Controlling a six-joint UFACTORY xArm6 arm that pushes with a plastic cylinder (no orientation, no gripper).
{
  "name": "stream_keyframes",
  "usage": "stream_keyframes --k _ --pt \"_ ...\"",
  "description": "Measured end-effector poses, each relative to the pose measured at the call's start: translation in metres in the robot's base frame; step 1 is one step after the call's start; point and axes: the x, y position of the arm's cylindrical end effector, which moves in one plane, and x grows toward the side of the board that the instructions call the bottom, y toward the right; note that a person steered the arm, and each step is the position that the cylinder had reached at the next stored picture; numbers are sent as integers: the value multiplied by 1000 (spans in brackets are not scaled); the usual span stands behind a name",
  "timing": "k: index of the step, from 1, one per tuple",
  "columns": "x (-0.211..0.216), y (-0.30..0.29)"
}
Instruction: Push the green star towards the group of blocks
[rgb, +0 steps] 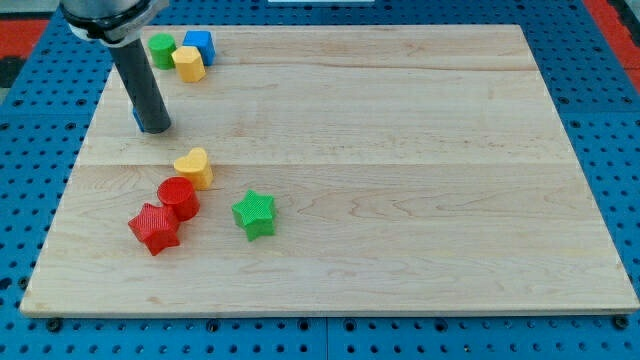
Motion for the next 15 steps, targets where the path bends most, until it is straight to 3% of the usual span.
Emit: stream_keyframes --k 1,3,4,5,6,7,8,9,10,11,12,13,14,15 --pt "-20 -12" --pt "-8 -24" --pt "-55 -37" --pt "-73 4" --pt "-26 28" --pt "-5 141" --pt "80 220" --pt "137 201" --pt "133 118" --pt "133 91" --pt "172 124" --pt "171 58" --pt "119 58" --pt "98 58"
